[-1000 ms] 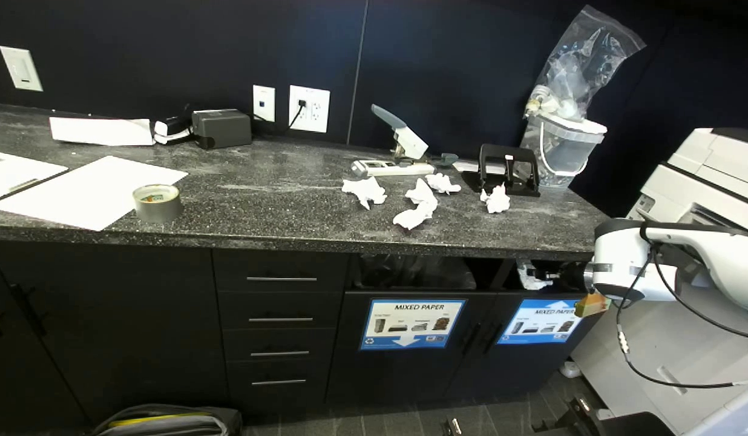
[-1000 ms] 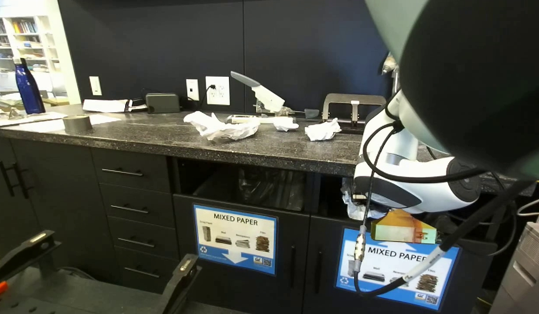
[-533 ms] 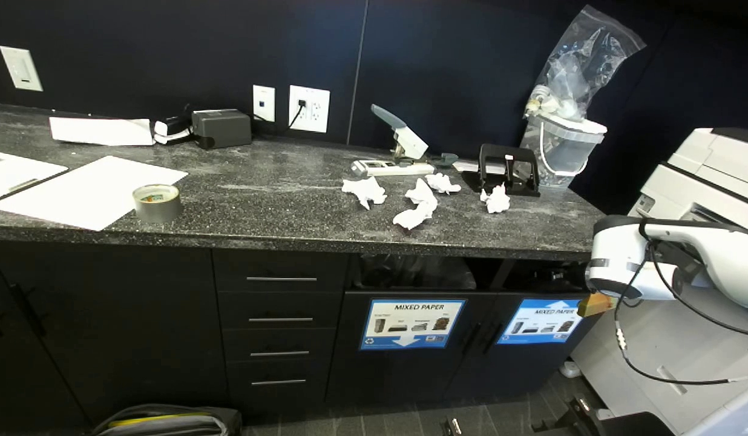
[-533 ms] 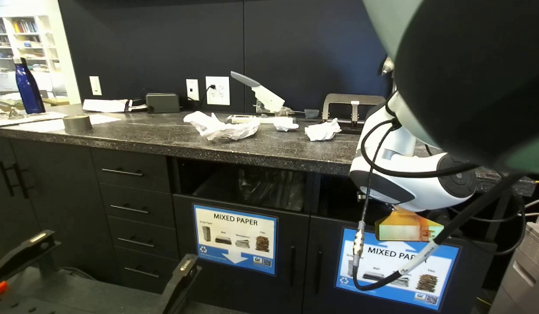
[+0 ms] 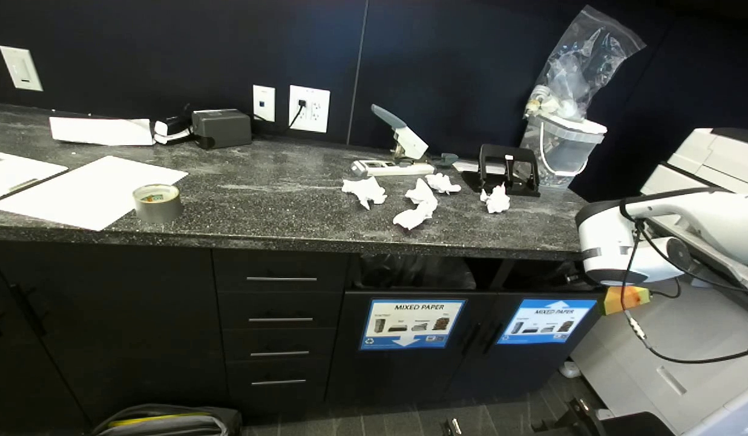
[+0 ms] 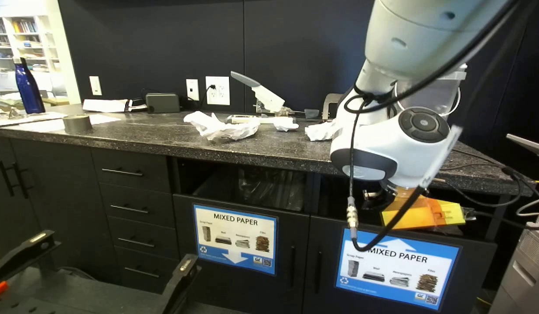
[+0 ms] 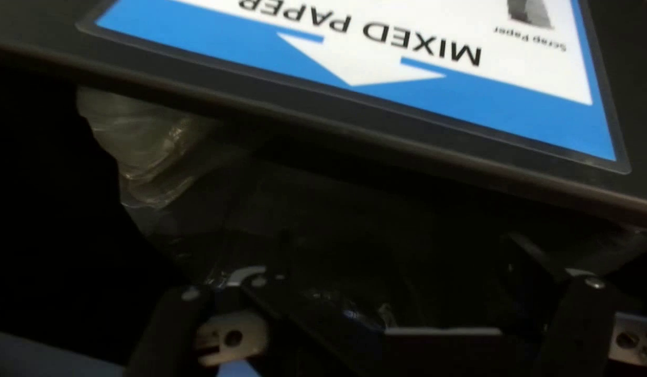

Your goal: Pick up the pieces of papers from the countertop and put them in the right bin.

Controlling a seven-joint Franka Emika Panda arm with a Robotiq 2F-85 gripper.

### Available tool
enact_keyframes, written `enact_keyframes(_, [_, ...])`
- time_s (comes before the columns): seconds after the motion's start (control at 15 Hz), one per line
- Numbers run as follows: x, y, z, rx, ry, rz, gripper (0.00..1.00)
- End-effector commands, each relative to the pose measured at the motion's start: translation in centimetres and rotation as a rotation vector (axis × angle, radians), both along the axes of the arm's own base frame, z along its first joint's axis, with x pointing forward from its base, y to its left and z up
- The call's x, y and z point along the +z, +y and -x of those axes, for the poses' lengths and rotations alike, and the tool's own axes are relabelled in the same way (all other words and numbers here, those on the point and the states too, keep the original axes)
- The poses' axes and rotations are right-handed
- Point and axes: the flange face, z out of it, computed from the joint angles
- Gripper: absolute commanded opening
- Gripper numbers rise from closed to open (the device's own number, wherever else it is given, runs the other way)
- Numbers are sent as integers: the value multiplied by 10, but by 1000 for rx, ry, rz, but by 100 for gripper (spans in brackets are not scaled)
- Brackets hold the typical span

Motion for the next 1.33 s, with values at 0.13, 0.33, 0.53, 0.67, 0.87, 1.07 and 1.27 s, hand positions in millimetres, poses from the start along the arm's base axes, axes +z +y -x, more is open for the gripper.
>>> enact_keyframes(0.13, [51, 29, 52, -80, 226, 23, 100])
enact_keyframes(0.33, [72, 52, 84, -66, 323, -21, 100])
enact_keyframes(0.53, [94, 73, 104, 7, 445, -106, 100])
enact_keyframes(0.67, [119, 77, 92, 64, 525, -150, 100])
enact_keyframes(0.87, [171, 82, 63, 129, 606, -161, 100])
enact_keyframes(1.07, [237, 97, 27, 144, 640, -179, 100])
enact_keyframes(1.27, [306, 119, -12, 155, 630, -240, 100])
